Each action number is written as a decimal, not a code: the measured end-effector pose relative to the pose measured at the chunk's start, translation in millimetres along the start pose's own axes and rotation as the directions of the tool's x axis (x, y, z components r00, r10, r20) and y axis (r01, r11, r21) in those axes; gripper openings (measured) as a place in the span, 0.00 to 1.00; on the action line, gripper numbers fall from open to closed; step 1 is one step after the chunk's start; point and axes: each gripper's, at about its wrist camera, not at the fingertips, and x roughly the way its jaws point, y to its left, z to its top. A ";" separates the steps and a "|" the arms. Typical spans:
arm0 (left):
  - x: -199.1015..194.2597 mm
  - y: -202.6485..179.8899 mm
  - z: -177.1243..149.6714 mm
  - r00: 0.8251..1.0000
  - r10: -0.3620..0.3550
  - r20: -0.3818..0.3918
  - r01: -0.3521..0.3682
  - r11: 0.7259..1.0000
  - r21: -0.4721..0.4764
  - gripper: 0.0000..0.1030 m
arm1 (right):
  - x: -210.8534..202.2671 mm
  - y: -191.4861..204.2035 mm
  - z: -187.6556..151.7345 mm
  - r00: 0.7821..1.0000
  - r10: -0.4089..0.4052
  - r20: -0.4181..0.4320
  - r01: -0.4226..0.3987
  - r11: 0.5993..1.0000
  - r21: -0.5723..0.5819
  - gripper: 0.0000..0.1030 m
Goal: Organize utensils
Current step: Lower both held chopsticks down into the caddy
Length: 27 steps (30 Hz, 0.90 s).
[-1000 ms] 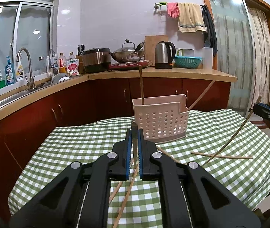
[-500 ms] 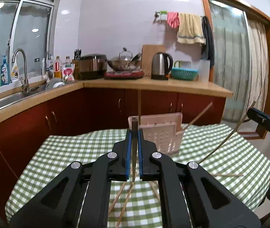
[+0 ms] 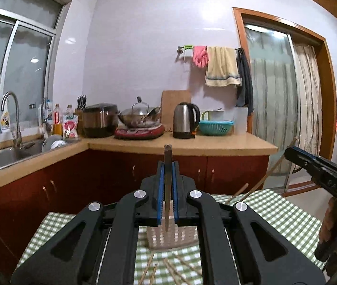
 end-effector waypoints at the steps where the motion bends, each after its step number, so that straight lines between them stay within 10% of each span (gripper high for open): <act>1: 2.4 0.0 2.6 1.000 -0.003 0.007 0.003 1.000 0.001 0.06 | 4.2 -1.7 2.0 1.000 -0.001 0.005 0.001 1.000 0.000 0.06; 27: 66.9 8.4 27.1 0.997 0.010 0.075 -0.009 1.000 -0.008 0.06 | 75.6 -34.0 -17.1 0.998 -0.033 -0.057 0.034 0.999 0.020 0.06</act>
